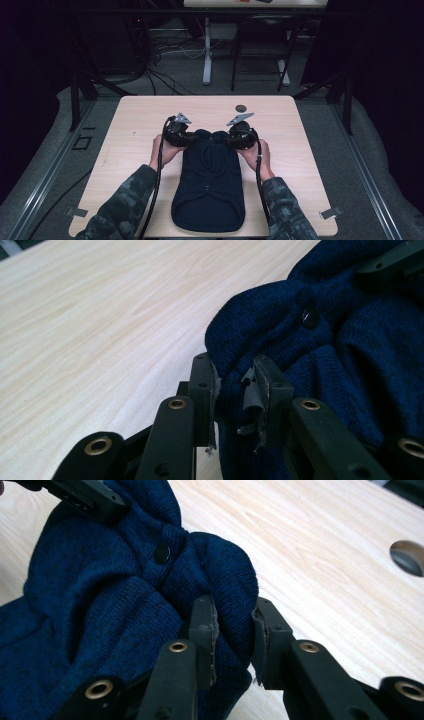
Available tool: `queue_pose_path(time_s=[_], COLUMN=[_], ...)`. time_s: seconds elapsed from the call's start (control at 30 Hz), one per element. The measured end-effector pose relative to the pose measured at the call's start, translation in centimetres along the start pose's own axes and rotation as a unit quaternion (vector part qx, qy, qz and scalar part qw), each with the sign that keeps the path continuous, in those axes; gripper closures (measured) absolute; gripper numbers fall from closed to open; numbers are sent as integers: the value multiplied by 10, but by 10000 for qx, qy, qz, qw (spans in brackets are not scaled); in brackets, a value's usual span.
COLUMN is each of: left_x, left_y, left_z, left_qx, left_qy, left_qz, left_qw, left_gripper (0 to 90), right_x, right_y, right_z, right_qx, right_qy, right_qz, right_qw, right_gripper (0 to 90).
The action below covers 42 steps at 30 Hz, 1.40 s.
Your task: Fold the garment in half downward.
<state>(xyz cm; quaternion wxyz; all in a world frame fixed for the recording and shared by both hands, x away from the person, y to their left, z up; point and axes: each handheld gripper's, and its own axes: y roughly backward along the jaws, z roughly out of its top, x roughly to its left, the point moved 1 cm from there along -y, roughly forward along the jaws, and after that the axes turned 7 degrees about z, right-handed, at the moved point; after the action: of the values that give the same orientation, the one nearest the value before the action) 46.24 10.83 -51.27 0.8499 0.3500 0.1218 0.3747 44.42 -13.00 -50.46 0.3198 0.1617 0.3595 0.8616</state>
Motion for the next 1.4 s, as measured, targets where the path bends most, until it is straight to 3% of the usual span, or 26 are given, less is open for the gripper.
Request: queue_pose_path(time_s=[0.7,0.97,1.4], left_x=[-5,-8,-10], left_y=[33,43,59], left_z=[17,25,36], left_qx=[-361,-540,-740], left_qy=[-253,-394,-497], left_qz=[-12,62,66], left_qw=[9990,9977,9960], left_gripper=[739,740,740], right_x=[12,13,17], right_y=[34,45,62], right_z=[14,18,23], right_qx=[-352,-517,-719], right_qy=[328,356,515], right_qz=[-192,-159,-298], right_qw=[9987,9979,9956], right_gripper=[735,734,733])
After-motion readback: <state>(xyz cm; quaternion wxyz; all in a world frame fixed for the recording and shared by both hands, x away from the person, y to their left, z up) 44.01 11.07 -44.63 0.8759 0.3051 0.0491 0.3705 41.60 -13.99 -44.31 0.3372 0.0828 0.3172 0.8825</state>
